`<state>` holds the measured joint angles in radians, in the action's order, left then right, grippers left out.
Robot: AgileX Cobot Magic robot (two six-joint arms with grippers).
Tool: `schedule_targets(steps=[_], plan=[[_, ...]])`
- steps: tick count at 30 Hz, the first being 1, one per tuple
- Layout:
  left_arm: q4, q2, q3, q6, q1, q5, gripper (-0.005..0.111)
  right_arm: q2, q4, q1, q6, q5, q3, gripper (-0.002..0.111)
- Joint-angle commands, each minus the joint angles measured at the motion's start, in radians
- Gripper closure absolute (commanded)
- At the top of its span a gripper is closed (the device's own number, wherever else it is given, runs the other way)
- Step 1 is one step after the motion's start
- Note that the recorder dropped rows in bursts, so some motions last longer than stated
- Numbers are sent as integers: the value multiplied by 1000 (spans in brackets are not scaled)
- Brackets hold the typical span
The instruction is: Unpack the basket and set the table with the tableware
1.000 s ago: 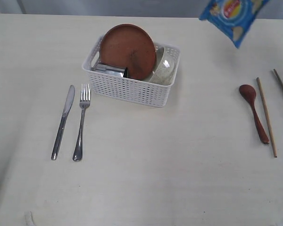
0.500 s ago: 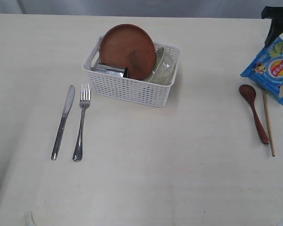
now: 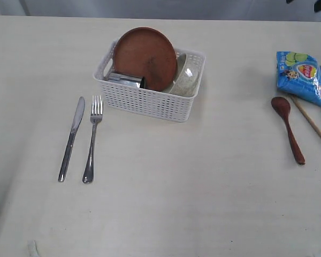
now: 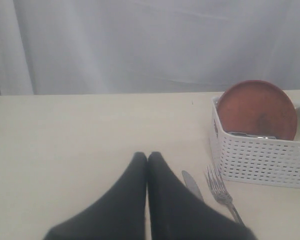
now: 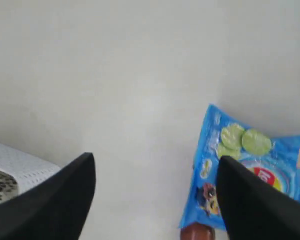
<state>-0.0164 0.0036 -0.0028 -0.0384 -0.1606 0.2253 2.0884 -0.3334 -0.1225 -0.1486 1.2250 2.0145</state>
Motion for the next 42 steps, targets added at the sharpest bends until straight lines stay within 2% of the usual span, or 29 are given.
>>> schedule_targets(steps=[1, 2, 5, 9, 11, 13, 18, 25, 29, 33, 42], plan=[[-3, -4, 3, 0, -1, -12, 107, -47, -161, 60, -134, -4, 98, 44], [-3, -4, 3, 0, -1, -12, 107, -49, -219, 111, -196, -4, 101, 44], [-3, -4, 3, 0, -1, -12, 107, -26, -187, 247, -254, -4, 101, 44], [-3, -4, 3, 0, -1, -12, 107, 56, 60, 481, -305, -102, 101, 44], [-3, -4, 3, 0, -1, -12, 107, 102, 148, 559, -276, -112, 101, 44], [-3, -4, 3, 0, -1, -12, 107, 150, 159, 609, -167, -114, 101, 47], [-3, -4, 3, 0, -1, -12, 107, 217, 148, 636, 18, -110, 101, 62], [-3, -4, 3, 0, -1, -12, 107, 234, 160, 636, 134, -98, 101, 67], [-3, -4, 3, 0, -1, -12, 107, 260, 280, 636, 186, -82, 101, 87], [-3, -4, 3, 0, -1, -12, 107, 283, 389, 636, 250, -61, 101, 101], [-3, -4, 3, 0, -1, -12, 107, 283, 718, 634, 391, -18, 101, 104]])
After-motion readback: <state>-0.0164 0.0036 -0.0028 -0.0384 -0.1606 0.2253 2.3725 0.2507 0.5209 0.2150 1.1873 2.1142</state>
